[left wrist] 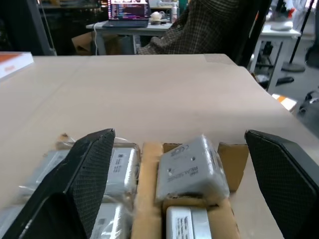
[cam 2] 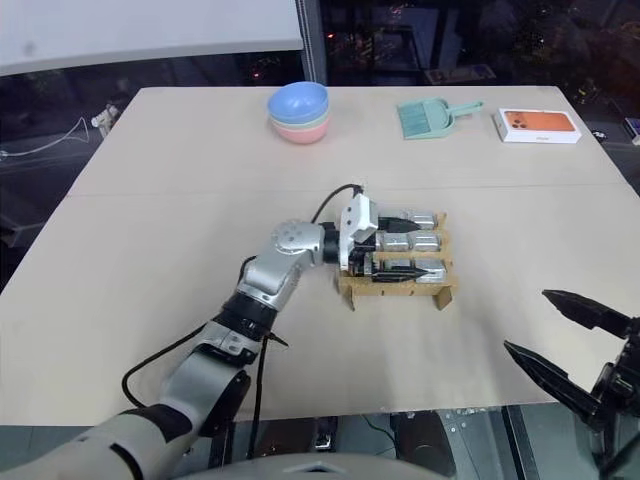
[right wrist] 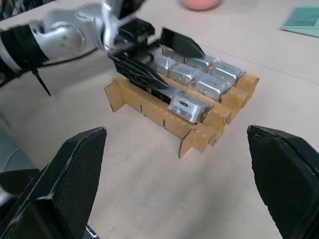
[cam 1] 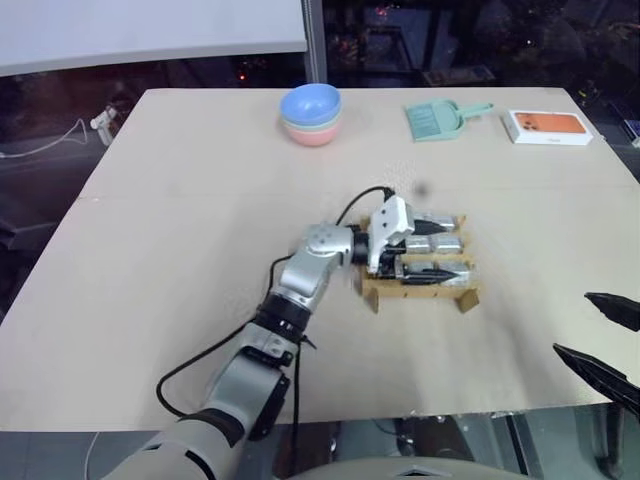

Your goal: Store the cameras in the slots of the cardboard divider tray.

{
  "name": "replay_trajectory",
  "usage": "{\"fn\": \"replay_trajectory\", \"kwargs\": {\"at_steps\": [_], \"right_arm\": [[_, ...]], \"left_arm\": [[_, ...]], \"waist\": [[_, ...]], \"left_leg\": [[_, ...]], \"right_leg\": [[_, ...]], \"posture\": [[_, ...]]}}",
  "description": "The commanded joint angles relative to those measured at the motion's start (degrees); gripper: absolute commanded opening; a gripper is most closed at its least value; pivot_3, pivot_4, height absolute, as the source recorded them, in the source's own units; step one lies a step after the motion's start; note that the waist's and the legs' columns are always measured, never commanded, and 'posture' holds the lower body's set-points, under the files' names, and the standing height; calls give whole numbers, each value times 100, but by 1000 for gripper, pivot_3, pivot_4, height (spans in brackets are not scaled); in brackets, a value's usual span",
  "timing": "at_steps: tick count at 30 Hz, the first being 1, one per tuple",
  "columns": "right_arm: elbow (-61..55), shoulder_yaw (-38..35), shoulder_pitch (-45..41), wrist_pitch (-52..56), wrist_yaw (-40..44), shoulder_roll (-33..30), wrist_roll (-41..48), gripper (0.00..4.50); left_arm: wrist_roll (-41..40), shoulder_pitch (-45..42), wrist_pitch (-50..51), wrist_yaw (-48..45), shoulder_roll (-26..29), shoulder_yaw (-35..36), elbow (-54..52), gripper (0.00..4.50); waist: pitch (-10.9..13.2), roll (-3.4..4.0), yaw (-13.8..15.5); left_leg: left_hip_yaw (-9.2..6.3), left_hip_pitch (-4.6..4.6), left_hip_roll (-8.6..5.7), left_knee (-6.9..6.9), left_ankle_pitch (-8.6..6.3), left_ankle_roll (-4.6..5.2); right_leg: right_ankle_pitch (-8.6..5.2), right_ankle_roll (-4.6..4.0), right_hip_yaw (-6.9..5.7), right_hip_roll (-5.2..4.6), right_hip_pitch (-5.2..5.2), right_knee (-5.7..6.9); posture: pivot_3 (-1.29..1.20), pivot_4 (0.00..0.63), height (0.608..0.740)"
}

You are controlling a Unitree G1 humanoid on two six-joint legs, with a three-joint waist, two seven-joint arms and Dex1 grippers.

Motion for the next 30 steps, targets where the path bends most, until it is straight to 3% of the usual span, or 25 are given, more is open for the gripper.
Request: {"fn": "replay_trajectory", "kwargs": {"at_steps": [1, 9, 17, 21, 23, 26, 30], "right_arm": [[64, 66, -93, -41, -14, -72, 2, 4500], [135, 173, -130, -52, 15, -99, -118, 4500], [59, 186, -80, -99, -38, -11, -243, 4500], [-4, 359, -181, -126, -111, 15, -328, 4500], [45, 507, -387, -171, -265, -38, -519, 4500], [53, 877, -754, -237, -473, -206, -1005, 4500], [128, 1863, -1427, -306, -780, -544, -1929, 4500]], "left_arm": [[306, 15, -372, -72, 187, -323, -555, 4328], [1106, -201, -1246, 381, 173, -758, -229, 4328], [1041, -426, -1083, 529, -22, -630, -17, 4328], [1048, -651, -1185, 348, 326, -513, 20, 4328], [803, -643, -1010, 211, 424, -394, -176, 4328], [-118, -665, 36, -142, 687, 169, -728, 4328], [-1144, -746, 1421, -1074, 1786, 773, -1345, 4328]], "waist": [[1, -1, 1], [1, -2, 10], [2, -3, 5], [2, -3, -4], [2, -2, -14], [3, -2, -6], [5, -3, -73]], "left_leg": [[0, 0, -1, 0, 0, 0], [0, -2, -4, 0, 0, 0], [-1, -2, -5, 0, 0, 0], [0, -1, -4, 0, 0, 0], [1, 0, -3, 0, 0, 0], [2, 0, 2, 0, 0, 0], [9, -8, 7, 0, 0, 0]], "right_leg": [[0, 0, 0, -1, 0, -1], [0, 0, 0, -3, 0, -1], [0, 0, -1, -2, 0, -1], [0, 0, 0, -2, -1, -1], [0, 0, 0, 0, -1, -1], [0, 1, 0, -1, -2, 1], [0, 0, 3, 3, -19, 9]], "posture": [[0, 150, 740], [0, 150, 740], [0, 150, 740], [0, 150, 740], [0, 150, 740], [0, 150, 740], [0, 150, 740]]}}
